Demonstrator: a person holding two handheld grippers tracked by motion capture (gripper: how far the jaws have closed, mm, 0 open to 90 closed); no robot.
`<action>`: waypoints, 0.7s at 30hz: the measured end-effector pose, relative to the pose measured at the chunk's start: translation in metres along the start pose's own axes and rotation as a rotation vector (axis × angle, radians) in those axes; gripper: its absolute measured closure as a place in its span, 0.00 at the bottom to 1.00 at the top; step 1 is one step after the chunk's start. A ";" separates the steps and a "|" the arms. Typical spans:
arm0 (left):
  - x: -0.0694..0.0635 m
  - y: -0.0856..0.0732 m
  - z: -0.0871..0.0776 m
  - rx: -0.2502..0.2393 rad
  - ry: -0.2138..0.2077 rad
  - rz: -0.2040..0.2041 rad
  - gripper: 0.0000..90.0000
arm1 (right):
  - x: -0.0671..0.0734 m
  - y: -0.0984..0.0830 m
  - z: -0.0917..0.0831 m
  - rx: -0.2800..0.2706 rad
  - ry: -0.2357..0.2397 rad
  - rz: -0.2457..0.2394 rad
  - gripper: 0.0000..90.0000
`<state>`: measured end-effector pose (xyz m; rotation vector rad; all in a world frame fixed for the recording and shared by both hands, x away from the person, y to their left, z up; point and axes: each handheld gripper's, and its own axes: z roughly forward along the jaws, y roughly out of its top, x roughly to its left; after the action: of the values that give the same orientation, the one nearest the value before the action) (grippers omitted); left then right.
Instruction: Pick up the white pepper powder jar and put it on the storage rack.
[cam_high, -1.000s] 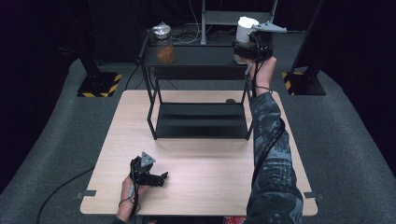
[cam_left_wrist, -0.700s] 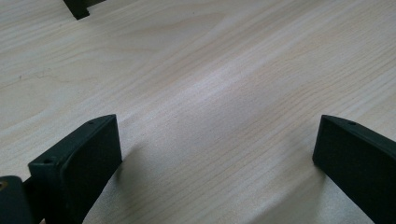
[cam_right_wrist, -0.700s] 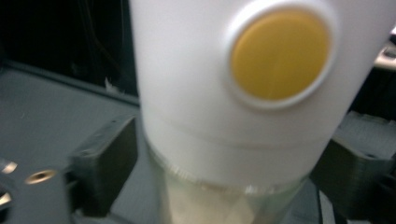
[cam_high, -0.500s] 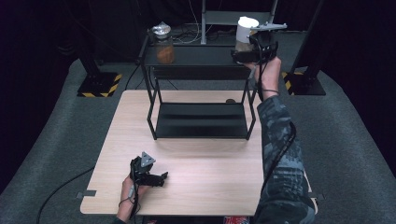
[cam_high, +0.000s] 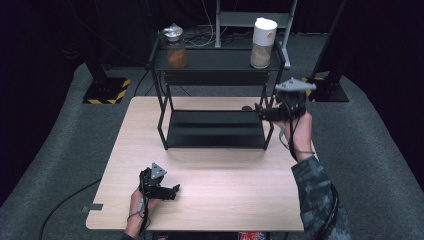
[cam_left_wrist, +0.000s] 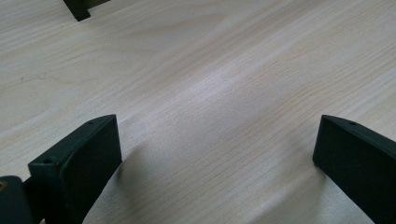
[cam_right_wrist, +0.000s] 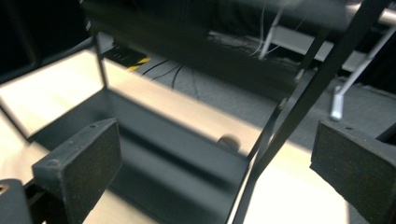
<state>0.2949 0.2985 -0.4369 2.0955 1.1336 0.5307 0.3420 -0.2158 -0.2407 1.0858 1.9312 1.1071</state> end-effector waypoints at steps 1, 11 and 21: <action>0.000 0.000 0.000 0.000 0.000 0.000 0.01 | 0.001 -0.011 0.000 0.007 0.009 0.002 0.00; 0.000 0.000 0.000 0.001 -0.002 -0.001 0.01 | 0.027 -0.134 0.005 0.071 0.096 0.040 0.00; -0.001 0.000 0.000 -0.002 0.004 0.006 0.01 | 0.068 -0.206 0.014 0.192 0.106 0.063 0.00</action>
<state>0.2939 0.2975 -0.4370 2.0981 1.1290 0.5394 0.2548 -0.2124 -0.4401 1.2196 2.1350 1.0487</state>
